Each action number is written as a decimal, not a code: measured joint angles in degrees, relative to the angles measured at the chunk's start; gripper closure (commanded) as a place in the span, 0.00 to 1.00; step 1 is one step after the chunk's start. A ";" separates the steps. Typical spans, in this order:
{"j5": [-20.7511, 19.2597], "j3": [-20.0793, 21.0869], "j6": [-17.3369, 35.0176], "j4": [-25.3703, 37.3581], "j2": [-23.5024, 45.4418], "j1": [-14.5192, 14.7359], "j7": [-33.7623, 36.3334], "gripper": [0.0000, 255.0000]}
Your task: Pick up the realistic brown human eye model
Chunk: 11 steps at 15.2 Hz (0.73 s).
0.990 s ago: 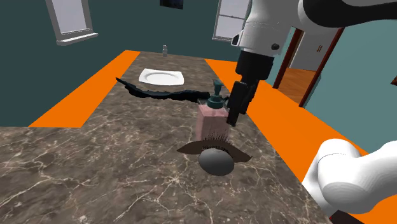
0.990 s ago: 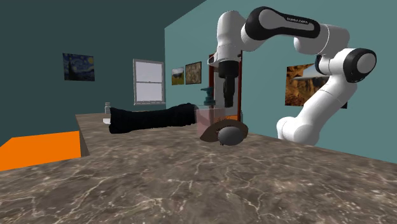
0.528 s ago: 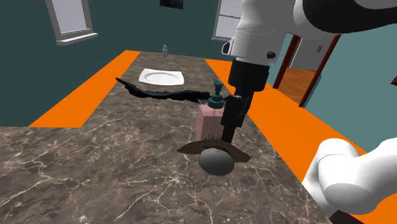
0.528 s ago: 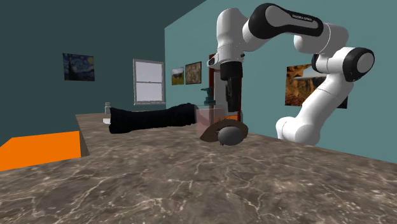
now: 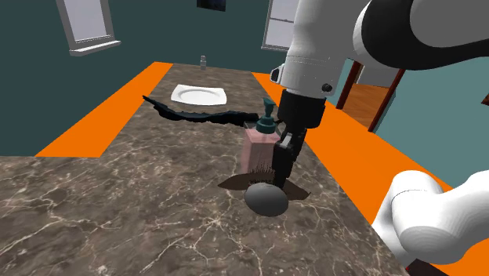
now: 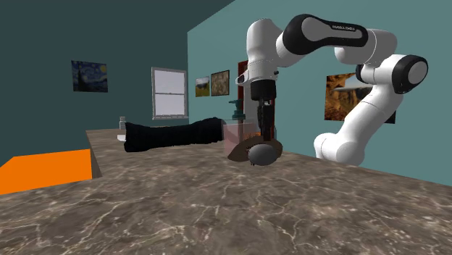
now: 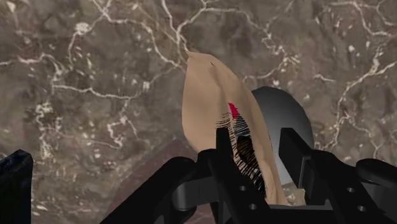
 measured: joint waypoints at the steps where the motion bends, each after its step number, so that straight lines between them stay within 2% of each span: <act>1: 0.02 0.01 0.03 -0.03 -0.01 0.01 0.00 1.00; 11: -0.27 -0.33 -1.41 1.46 0.13 -0.10 0.21 1.00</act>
